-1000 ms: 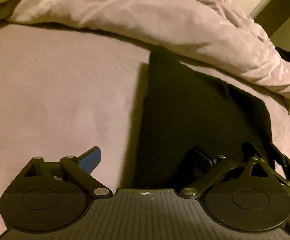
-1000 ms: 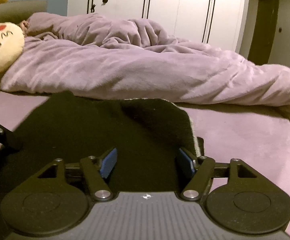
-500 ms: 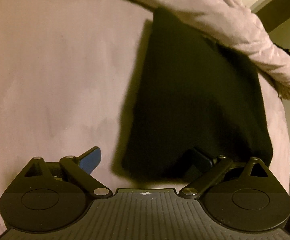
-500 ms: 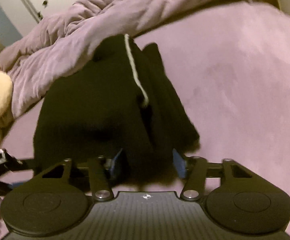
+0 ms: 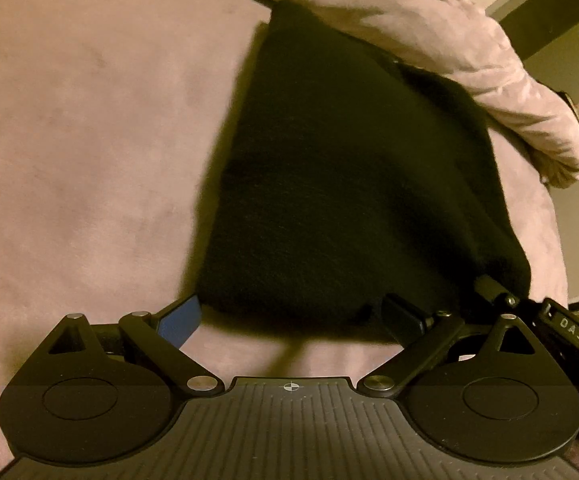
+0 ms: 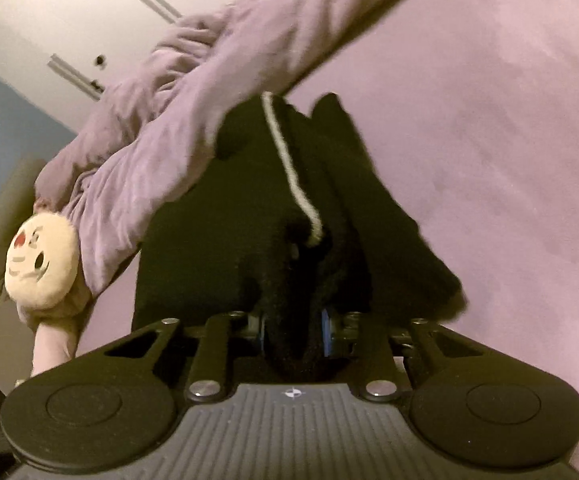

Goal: Fold small clothes

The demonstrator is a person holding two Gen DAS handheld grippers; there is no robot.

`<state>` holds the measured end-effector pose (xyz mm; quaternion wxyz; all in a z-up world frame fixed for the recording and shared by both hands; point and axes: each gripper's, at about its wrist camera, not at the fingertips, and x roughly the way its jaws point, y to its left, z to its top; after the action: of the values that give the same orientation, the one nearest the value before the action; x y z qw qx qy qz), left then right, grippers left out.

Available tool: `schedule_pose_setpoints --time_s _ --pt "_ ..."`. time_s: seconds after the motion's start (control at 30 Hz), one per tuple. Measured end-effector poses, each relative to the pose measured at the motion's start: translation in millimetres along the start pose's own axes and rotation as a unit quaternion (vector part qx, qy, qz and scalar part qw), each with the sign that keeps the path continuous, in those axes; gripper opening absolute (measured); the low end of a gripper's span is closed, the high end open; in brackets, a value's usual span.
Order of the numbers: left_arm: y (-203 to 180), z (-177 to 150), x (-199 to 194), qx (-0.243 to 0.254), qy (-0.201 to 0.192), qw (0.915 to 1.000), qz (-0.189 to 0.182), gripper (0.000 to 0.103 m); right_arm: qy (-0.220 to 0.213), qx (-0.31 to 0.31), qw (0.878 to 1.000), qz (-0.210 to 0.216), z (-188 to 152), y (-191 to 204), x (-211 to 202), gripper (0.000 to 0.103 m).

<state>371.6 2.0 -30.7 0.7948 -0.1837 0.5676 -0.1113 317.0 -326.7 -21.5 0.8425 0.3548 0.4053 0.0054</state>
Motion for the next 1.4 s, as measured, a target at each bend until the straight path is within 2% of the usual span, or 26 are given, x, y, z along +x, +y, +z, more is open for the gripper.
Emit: schedule_pose_setpoints --time_s 0.03,0.13,0.2,0.27,0.33,0.4,0.5,0.57,0.73,0.83,0.87,0.9,0.97,1.03,1.1,1.2,1.23,1.27,1.33,1.4 --pt "0.2 -0.5 0.0 0.001 0.002 1.0 0.0 0.099 -0.001 -0.005 1.0 0.005 1.0 1.3 0.5 0.028" --pt "1.7 -1.0 -2.4 0.001 0.003 1.0 -0.002 0.099 -0.002 0.013 0.999 0.029 13.2 -3.2 3.8 0.043" --pt "1.5 0.1 -4.1 0.002 0.001 1.0 -0.003 0.099 0.001 0.039 0.998 0.052 22.6 -10.5 7.5 0.06" --pt "0.1 1.4 -4.7 0.0 0.0 1.0 -0.003 0.099 0.006 0.083 0.993 0.089 32.6 -22.3 13.4 0.067" --pt "-0.1 3.0 -5.8 -0.006 0.0 1.0 -0.003 0.099 0.007 0.135 0.984 0.118 40.4 -34.8 19.6 0.069" --pt "-0.2 4.7 -7.1 -0.008 -0.004 1.0 -0.003 0.099 0.002 0.156 0.978 0.138 48.7 -41.4 24.1 0.074" --pt "-1.1 9.1 -12.2 -0.002 -0.022 0.9997 -0.001 0.099 0.015 0.153 0.976 0.157 65.2 -38.7 39.8 0.074" --pt "-2.3 13.6 -14.0 0.003 -0.031 0.9995 0.004 0.099 0.029 0.14 0.978 0.154 76.0 -33.5 55.2 0.074" --pt "-2.6 28.5 -11.8 0.002 -0.046 0.9989 0.01 0.099 0.043 0.087 0.985 0.145 102.7 -17.0 81.5 0.065" --pt "-6.6 38.3 -10.3 0.012 -0.062 0.9979 0.017 0.099 0.05 0.048 0.989 0.129 114.1 -1.6 95.0 0.059" --pt "-8.4 41.5 -9.9 0.015 -0.067 0.9974 0.019 0.099 0.057 0.03 0.991 0.115 116.9 4.3 101.1 0.047" --pt "-9.5 46.0 -9.4 0.019 -0.072 0.997 0.019 0.099 0.067 0.01 0.993 0.095 119.0 9.5 106.4 0.031" --pt "-12.4 53.0 -7.7 0.02 -0.08 0.9964 0.021 0.099 0.074 -0.046 0.995 0.052 120.9 22.9 114.1 0.023" --pt "-15.9 59.4 -6.3 0.02 -0.091 0.9954 0.023 0.099 0.061 -0.118 0.991 0.019 120.0 40.3 110.4 0.021" --pt "-21.5 66.3 -6.2 0.028 -0.105 0.9938 0.025 0.099 0.026 -0.19 0.981 -0.001 117.5 61.0 95.9 0.02" --pt "-29.3 76.7 -3.0 0.035 -0.119 0.9918 0.029 0.099 -0.049 -0.247 0.967 -0.026 114.2 80.0 66.6 0.02" --pt "-30.5 79.4 0.1 0.034 -0.121 0.9916 0.03 0.099 -0.067 -0.263 0.962 -0.04 111.8 82.5 62.8 0.02" --pt "-31.3 82.1 5.9 0.032 -0.12 0.9918 0.032 0.099 -0.087 -0.292 0.95 -0.067 105.5 85.1 60.1 0.02" --pt "-31.4 87.6 21.5 0.023 -0.102 0.9937 0.041 0.099 -0.089 -0.343 0.927 -0.126 90.9 80.3 71.5 0.021" --pt "-27.8 90.5 40.5 0.015 -0.072 0.9962 0.047 0.1 -0.053 -0.352 0.922 -0.153 81.2 62.4 95.9 0.025"
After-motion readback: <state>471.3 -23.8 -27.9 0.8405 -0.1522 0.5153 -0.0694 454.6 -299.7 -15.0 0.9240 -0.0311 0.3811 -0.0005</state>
